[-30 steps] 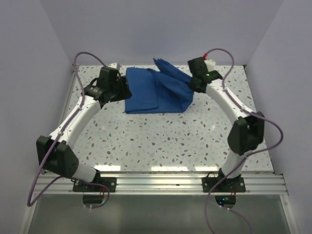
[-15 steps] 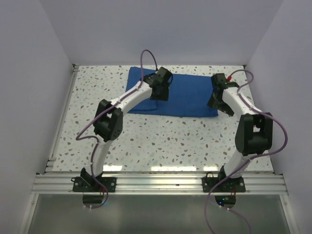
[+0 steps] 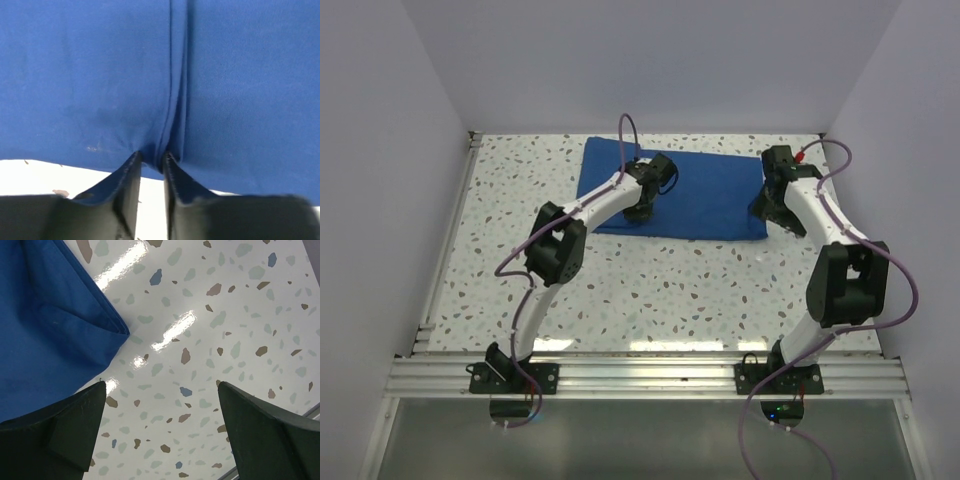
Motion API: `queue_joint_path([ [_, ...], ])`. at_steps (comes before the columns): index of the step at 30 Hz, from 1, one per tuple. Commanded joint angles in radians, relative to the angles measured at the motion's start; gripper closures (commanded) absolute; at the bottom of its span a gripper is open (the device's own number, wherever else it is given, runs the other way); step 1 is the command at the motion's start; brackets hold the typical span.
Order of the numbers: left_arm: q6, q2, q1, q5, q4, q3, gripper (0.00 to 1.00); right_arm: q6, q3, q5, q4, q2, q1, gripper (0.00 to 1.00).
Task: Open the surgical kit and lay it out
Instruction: Open the surgical kit at the center of the board.
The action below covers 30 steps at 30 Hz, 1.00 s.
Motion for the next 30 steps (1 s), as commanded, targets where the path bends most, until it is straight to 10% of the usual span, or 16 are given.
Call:
queue_joint_path([
  [1,0.038,0.029,0.008,-0.046,-0.026,-0.013,0.81,0.019,0.053,-0.010,-0.025,-0.030,0.000,0.03],
  [2,0.062,0.023,0.010,-0.032,0.003,-0.014,0.98,0.015,0.060,-0.007,-0.023,-0.033,0.000,0.03],
  [9,0.006,-0.159,0.108,-0.101,-0.052,-0.017,1.00,-0.015,0.130,-0.093,0.023,-0.032,0.000,0.06],
  [18,0.073,-0.595,0.634,0.037,0.141,-0.466,0.99,0.021,0.190,-0.292,0.237,0.017,0.005,0.09],
  [19,0.084,-0.615,0.690,0.051,0.155,-0.537,0.90,0.028,0.204,-0.309,0.247,0.034,0.005,0.09],
  [21,0.105,-0.617,0.729,0.091,0.169,-0.597,0.30,0.048,0.253,-0.308,0.254,0.089,0.009,0.09],
  [23,0.108,-0.614,0.752,0.105,0.175,-0.681,0.05,0.060,0.308,-0.268,0.253,0.127,0.011,0.09],
  [30,0.114,-0.678,0.754,0.161,0.219,-0.856,0.06,0.063,0.443,-0.171,0.274,0.307,0.012,0.09],
])
